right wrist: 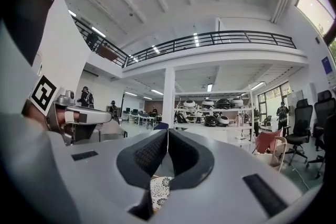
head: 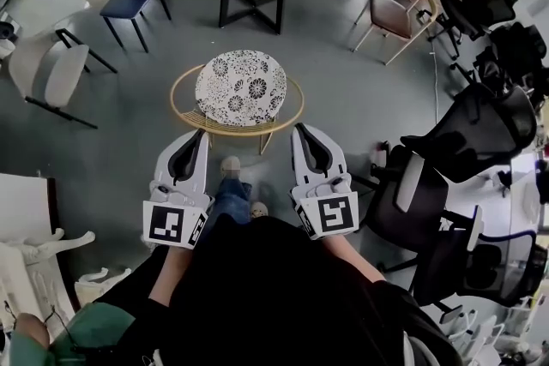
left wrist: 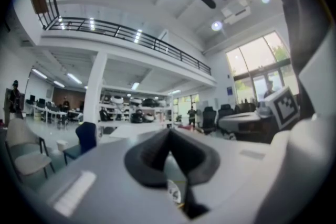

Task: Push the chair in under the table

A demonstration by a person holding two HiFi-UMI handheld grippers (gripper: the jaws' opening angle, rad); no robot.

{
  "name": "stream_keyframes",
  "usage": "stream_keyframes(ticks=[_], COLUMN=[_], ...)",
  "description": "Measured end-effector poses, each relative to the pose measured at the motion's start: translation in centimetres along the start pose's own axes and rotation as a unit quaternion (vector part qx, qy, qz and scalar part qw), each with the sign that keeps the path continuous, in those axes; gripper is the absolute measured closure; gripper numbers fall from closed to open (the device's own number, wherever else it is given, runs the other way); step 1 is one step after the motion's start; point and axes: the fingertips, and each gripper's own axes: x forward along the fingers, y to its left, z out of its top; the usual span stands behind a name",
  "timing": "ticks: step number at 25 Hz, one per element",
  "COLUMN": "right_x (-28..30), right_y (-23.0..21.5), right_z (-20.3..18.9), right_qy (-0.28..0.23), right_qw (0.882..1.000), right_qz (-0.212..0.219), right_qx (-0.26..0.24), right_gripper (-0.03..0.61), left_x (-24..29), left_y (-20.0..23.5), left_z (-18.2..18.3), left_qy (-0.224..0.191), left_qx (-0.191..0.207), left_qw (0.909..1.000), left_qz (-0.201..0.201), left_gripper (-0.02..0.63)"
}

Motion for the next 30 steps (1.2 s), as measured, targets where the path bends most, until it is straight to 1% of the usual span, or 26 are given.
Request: stream_keyframes(ticks=[5,9,13,17,19,21,24,26,28,30], right_x=[3.2,6.1,8.8,11.1,12.1,13.0,14.3,15.1,15.7,16.1], right_y=[-0.3,-0.6,-1.0,-1.4,-1.9,-2.3,-2.4,-2.6,-2.9,-3.0], right_z=[-1.3,-3.0,-4.9,-6.2,-6.9,-7.5,-9.0,-9.8,-10.5,-11.5], right_qy=[0.012,0.032,0.052,0.072,0.084,0.100,0.117,0.135,0.154,0.162], right_qw=[1.000,0.999,0.999,0.997,0.996,0.995,0.993,0.991,0.988,0.986], right_qz=[0.000,0.000,0.003,-0.002,-0.010,-0.019,-0.014,-0.017,-0.025,-0.025], right_qx=[0.004,0.004,0.006,0.007,0.008,0.008,0.007,0.010,0.017,0.022], right_gripper=[0.557,0.557,0.557,0.555,0.555,0.555,0.555,0.555,0.555,0.555], left_x=[2.4,4.5,6.8,9.0,10.0,11.0,12.2,12.8,13.3,13.8], left_y=[2.5,4.8,6.5,8.5,9.5,10.3,11.4,12.1,12.9,13.4], left_z=[-1.2,-2.6,-4.1,-5.6,-6.7,-7.6,-9.4,-10.6,-11.9,-12.9], left_qy=[0.005,0.014,0.024,0.048,0.063,0.070,0.090,0.109,0.125,0.136], left_qx=[-0.006,-0.010,-0.007,-0.025,-0.031,-0.044,-0.054,-0.055,-0.057,-0.059], left_qw=[0.9999,0.9998,0.9992,0.9979,0.9967,0.9956,0.9926,0.9900,0.9875,0.9852], left_qz=[-0.008,-0.014,-0.030,-0.036,-0.040,-0.044,-0.060,-0.069,-0.078,-0.087], left_gripper=[0.606,0.606,0.604,0.604,0.601,0.601,0.599,0.587,0.549,0.526])
